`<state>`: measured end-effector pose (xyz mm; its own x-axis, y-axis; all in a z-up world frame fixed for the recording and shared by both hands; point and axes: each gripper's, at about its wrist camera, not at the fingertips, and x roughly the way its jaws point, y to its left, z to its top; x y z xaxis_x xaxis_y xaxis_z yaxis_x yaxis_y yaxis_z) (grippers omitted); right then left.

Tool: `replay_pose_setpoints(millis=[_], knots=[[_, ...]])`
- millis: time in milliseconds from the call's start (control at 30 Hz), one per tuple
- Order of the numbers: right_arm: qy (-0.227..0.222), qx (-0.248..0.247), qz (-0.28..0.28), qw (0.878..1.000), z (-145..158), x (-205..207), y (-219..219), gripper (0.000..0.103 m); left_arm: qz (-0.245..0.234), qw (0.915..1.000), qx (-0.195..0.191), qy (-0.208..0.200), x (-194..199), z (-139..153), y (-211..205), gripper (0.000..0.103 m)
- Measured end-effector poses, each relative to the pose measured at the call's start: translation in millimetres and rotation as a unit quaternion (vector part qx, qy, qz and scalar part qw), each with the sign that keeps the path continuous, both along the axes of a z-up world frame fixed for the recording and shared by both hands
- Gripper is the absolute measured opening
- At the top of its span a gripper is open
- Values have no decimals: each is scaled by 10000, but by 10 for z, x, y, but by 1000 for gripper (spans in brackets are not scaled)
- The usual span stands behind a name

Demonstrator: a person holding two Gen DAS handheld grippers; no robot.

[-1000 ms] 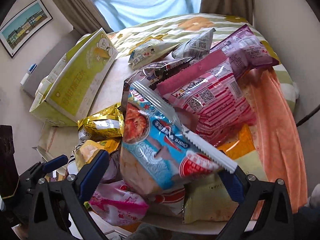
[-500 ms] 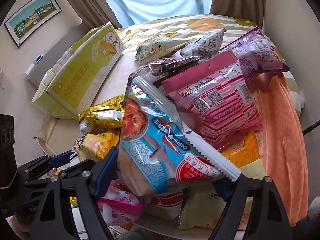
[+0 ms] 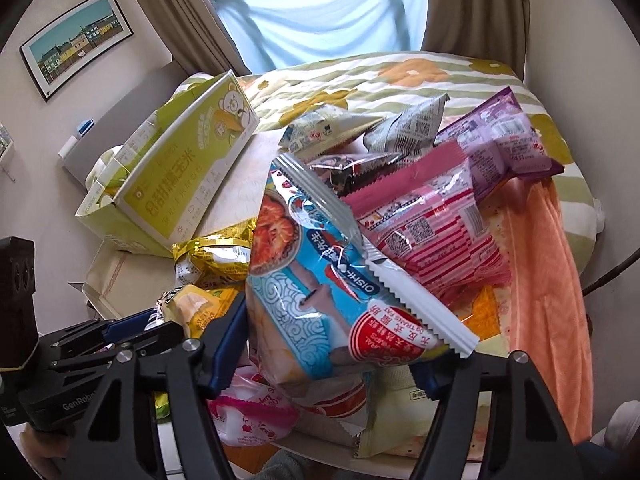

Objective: Organize snacks
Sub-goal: 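Grasp the brown chip bag with the left tool while the right tool grasps the blue-white bag, then carry both bags into the cardboard box and open both tools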

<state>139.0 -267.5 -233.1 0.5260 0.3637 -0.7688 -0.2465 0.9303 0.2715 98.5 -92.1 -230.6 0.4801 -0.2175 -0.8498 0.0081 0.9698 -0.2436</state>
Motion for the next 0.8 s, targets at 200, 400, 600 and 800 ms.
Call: replay_pose_setpoints(millis=[200,400,600,800], knots=[[-132,51,-57,9999,145,-27,-30,65,24,9999,7,-154,-37,178,8,33],[-348,84,-54,9993,411,-53,-71,65,119,9988,-118,-451,-62,516,35,32],[-534,46,-59,9985,762,-3,-55,65,263,9951,-139,-938,-1,1008,122,32],[-687,-12,-2,9976,1069,166,163,65,359,9894,-234,-1388,204,1378,431,31]])
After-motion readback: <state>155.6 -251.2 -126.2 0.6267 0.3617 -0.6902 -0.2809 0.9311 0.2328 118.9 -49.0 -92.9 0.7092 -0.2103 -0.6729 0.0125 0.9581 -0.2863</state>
